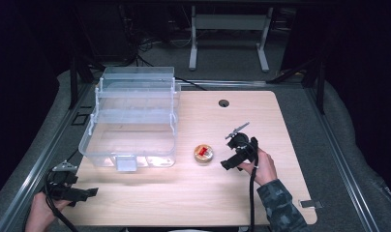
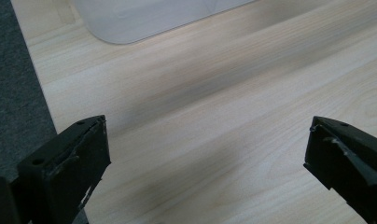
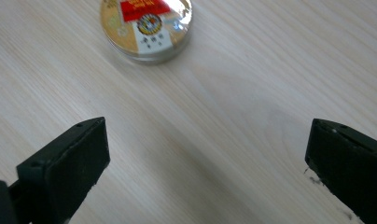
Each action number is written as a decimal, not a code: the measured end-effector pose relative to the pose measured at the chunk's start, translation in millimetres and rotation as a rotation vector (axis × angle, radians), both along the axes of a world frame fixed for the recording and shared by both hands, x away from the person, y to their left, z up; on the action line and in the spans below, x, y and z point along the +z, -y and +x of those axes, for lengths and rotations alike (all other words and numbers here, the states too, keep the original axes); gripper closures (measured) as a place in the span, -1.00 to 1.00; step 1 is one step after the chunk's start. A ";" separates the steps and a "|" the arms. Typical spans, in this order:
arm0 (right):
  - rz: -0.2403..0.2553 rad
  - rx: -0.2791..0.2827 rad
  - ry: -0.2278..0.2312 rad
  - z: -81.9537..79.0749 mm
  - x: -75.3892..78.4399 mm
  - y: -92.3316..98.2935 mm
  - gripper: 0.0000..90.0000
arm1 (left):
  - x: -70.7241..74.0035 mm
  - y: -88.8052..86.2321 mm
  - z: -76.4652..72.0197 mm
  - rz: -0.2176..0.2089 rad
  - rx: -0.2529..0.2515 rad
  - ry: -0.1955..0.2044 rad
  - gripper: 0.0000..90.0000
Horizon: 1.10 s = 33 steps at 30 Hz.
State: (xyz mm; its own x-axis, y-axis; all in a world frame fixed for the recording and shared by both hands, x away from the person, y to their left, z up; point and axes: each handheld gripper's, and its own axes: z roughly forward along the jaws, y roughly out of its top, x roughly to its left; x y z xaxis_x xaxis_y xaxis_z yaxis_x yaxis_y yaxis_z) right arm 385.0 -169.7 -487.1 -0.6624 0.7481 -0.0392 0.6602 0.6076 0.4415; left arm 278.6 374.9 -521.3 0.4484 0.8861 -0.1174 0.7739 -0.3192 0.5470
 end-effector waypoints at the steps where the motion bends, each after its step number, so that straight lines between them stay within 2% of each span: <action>1: -0.007 0.022 -0.036 3.4 2.0 -4.0 -1.00 | -0.1 -0.4 -0.1 -0.001 0.003 -0.002 -1.00; 4: 0.032 0.046 -0.031 11.8 -0.3 -17.1 -1.00 | -0.5 -1.0 0.0 -0.002 0.003 -0.003 -1.00; 5: 0.061 0.059 -0.036 15.2 -2.3 -20.9 -1.00 | -0.9 -1.0 0.3 -0.002 0.001 -0.005 -1.00; 7: 0.069 0.068 -0.045 18.2 -2.5 -24.6 -1.00 | -1.3 -1.1 0.8 -0.002 -0.003 -0.007 -1.00; 9: 0.071 0.086 -0.049 25.9 -1.7 -36.1 -1.00 | -1.6 -0.2 1.1 0.001 -0.004 -0.009 -1.00; 10: 0.047 0.083 -0.046 27.5 -0.2 -40.1 -1.00 | -1.4 0.4 1.0 -0.001 -0.010 -0.010 -1.00; 11: 0.047 0.083 -0.046 27.5 -0.2 -40.1 -1.00 | -1.4 0.4 1.0 -0.001 -0.010 -0.010 -1.00; 12: -0.006 0.074 -0.045 30.9 0.9 -48.5 -1.00 | -1.9 0.6 1.0 -0.003 -0.010 -0.010 -1.00; 17: -0.029 0.090 -0.073 42.6 -5.1 -64.7 -1.00 | -3.8 0.5 0.7 -0.005 -0.005 -0.012 -1.00; 20: -0.018 0.106 -0.091 48.0 -10.7 -74.6 -1.00 | -4.2 -0.4 0.0 -0.004 -0.004 -0.017 -1.00; 21: -0.072 0.096 -0.083 48.7 -11.3 -79.4 -1.00 | -4.7 -0.7 -0.5 -0.007 -0.004 -0.018 -1.00; 22: -0.094 0.098 -0.090 50.4 -12.8 -83.6 -1.00 | -5.3 -0.9 -0.9 -0.007 -0.002 -0.019 -1.00; 24: -0.074 0.124 -0.114 55.0 -18.6 -90.2 -0.94 | -6.8 -1.0 -1.7 -0.007 -0.001 -0.021 -1.00; 27: -0.119 0.131 -0.129 59.1 -21.7 -100.1 -0.79 | -8.0 -1.4 -2.4 -0.009 0.002 -0.026 -1.00; 29: -0.120 0.136 -0.138 60.1 -23.1 -102.8 -0.77 | -8.2 -1.6 -2.4 -0.010 0.003 -0.026 -1.00; 31: -0.156 0.139 -0.152 62.7 -27.9 -109.0 -0.71 | -9.0 -2.4 -2.1 -0.015 0.009 -0.023 -1.00; 33: -0.169 0.139 -0.162 64.4 -31.2 -111.8 -0.69 | -9.6 -2.6 -1.5 -0.016 0.009 -0.028 -1.00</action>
State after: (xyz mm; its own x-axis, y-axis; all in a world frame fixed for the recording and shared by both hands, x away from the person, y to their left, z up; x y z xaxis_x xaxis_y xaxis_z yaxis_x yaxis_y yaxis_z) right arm 449.4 -57.9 -518.3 -0.7663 0.6411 -0.0407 0.6188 0.7537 0.2214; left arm 277.2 377.4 -530.9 0.4367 0.8881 -0.1437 0.7919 -0.3037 0.5298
